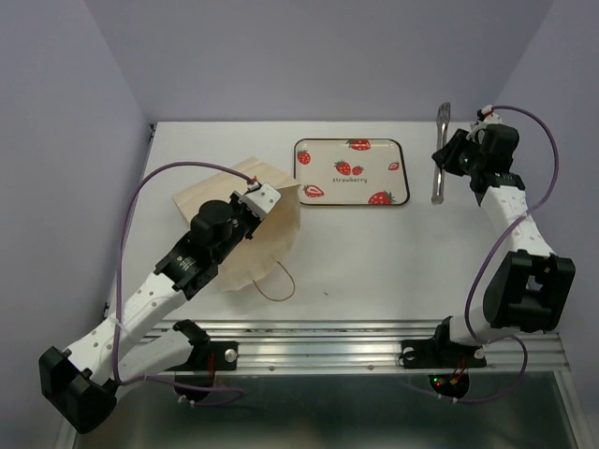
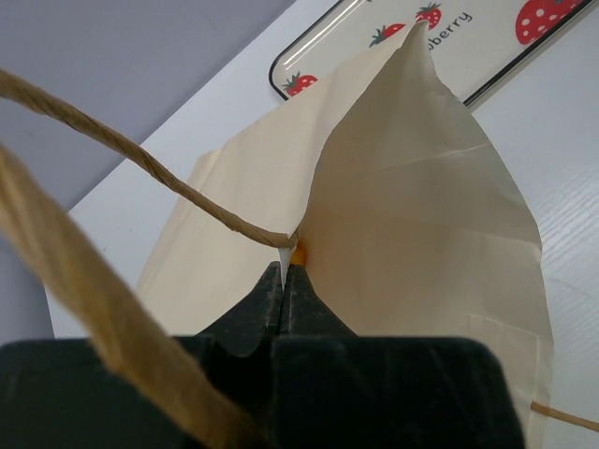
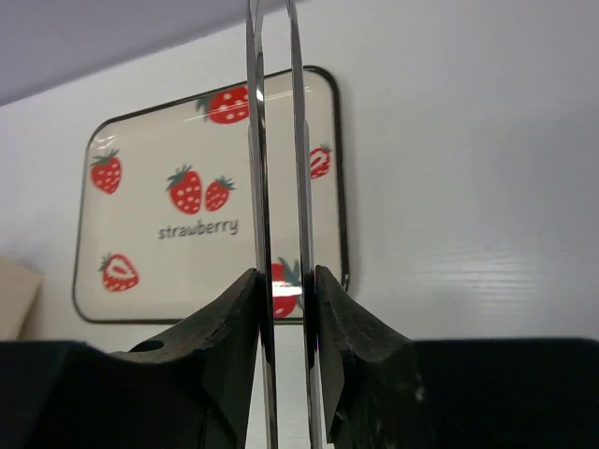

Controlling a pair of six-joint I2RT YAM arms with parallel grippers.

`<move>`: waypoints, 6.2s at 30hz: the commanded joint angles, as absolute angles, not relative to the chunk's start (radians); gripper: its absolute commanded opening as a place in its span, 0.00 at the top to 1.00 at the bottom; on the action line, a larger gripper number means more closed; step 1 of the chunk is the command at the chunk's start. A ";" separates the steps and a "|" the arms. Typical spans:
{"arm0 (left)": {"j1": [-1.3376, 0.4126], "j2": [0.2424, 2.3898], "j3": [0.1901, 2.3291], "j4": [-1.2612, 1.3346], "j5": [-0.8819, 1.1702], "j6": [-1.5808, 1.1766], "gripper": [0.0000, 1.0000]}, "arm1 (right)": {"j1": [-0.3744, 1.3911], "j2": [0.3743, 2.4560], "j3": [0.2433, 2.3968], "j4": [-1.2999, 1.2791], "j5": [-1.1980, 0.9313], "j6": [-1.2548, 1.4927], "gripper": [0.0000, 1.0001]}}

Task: Take the fake bread out of the paper bag
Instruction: Pick up the clamp at the center of the board, then take out the fake bread from the paper bag.

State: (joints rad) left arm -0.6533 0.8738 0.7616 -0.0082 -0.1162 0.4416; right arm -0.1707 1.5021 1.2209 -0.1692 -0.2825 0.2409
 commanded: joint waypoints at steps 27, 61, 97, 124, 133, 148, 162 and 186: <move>-0.658 0.827 0.761 0.060 -0.043 0.414 1.00 | -0.176 1.316 1.127 -0.336 -0.600 0.336 0.44; -0.661 0.931 0.802 0.090 0.058 0.393 1.00 | 0.425 1.052 1.126 -0.752 -0.717 0.250 0.47; -0.670 0.979 0.847 0.121 0.046 0.272 1.00 | 0.954 1.516 1.143 -0.144 0.112 0.738 0.45; -0.692 1.074 0.902 0.110 0.011 0.178 1.00 | 0.954 1.684 1.055 0.103 0.060 1.140 0.41; -0.696 1.081 0.902 0.109 0.017 0.170 1.00 | 0.954 1.753 1.055 0.199 0.012 1.155 0.40; -0.703 1.092 0.899 0.106 0.048 0.176 1.00 | 0.954 1.853 1.080 0.321 0.025 1.204 0.43; -0.703 1.081 0.882 0.109 0.044 0.201 1.00 | 0.954 1.888 1.092 0.442 -0.064 1.121 0.59; -0.703 1.063 0.862 0.117 -0.095 0.209 1.00 | 0.954 1.586 0.887 0.295 0.115 1.054 0.99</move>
State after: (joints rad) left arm -0.6945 1.0878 0.8459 0.0471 -0.0616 0.2081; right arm 0.9447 1.6558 0.9115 0.2893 0.0685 1.0805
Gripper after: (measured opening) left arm 0.026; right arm 0.355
